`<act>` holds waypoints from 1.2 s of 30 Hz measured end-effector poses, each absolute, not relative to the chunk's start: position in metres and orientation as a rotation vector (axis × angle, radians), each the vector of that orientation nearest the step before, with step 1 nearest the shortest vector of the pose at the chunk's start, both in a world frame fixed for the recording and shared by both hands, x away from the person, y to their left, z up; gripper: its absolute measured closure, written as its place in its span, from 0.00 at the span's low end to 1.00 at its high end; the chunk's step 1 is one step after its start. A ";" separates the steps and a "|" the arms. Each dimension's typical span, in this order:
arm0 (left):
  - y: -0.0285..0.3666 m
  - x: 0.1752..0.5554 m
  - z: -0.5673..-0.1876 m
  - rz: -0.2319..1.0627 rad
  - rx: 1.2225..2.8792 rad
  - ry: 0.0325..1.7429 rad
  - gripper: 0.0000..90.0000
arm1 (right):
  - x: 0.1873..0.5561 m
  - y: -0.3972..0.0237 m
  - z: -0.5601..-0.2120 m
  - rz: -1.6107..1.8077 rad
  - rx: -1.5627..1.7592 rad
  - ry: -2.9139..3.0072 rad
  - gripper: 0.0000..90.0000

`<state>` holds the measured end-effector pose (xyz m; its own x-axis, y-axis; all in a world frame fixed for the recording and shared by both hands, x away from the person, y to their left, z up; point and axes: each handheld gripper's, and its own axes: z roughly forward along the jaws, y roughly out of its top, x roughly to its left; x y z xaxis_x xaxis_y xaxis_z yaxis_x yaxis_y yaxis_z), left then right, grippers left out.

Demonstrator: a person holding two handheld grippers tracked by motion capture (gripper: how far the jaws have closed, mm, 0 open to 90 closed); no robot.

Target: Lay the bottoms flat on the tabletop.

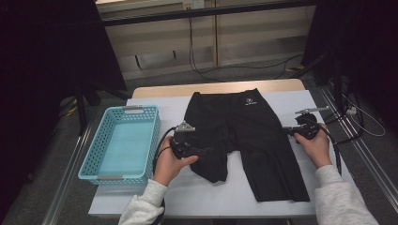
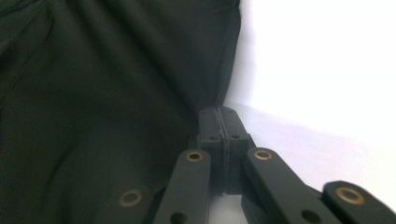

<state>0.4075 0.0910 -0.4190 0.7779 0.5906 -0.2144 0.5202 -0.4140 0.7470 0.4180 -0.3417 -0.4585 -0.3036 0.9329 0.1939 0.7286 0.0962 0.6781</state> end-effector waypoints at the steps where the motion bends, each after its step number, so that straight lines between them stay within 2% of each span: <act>1: 0.091 0.407 -0.419 0.103 2.098 0.823 0.20 | 0.417 -0.345 -0.459 1.028 1.659 2.085 1.00; 15: 0.093 0.407 -0.417 0.105 2.084 0.827 0.20 | 0.403 -0.361 -0.458 1.034 1.721 2.057 1.00; 16: 0.093 0.407 -0.417 0.105 2.081 0.829 0.20 | 0.403 -0.360 -0.458 1.034 1.726 2.054 0.98; 19: 0.091 0.407 -0.418 0.098 2.098 0.823 0.20 | 0.409 -0.357 -0.457 0.998 1.673 2.038 0.80; 21: 0.091 0.407 -0.419 0.100 2.096 0.828 0.20 | 0.418 -0.355 -0.457 0.990 1.666 1.997 0.70; 24: 0.093 0.408 -0.420 0.100 2.094 0.835 0.20 | 0.431 -0.353 -0.459 1.032 1.679 1.985 0.69; 26: 0.095 0.408 -0.420 0.102 2.088 0.844 0.20 | 0.439 -0.348 -0.461 1.007 1.652 1.998 0.73; 27: 0.095 0.408 -0.421 0.101 2.088 0.848 0.20 | 0.441 -0.346 -0.461 0.987 1.634 2.005 0.80; 28: 0.095 0.408 -0.421 0.100 2.092 0.847 0.20 | 0.442 -0.344 -0.460 0.960 1.622 2.019 0.93; 29: 0.095 0.408 -0.422 0.098 2.091 0.849 0.20 | 0.443 -0.343 -0.460 0.970 1.623 2.032 0.98; 36: 0.095 0.407 -0.421 0.100 2.093 0.848 0.20 | 0.438 -0.361 -0.462 0.992 1.689 1.973 1.00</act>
<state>0.4072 0.0952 -0.4211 0.7667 0.6021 -0.2227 0.5341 -0.4059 0.7416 0.4376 -0.3610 -0.4617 -0.2209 0.9606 0.1688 0.7084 0.0390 0.7048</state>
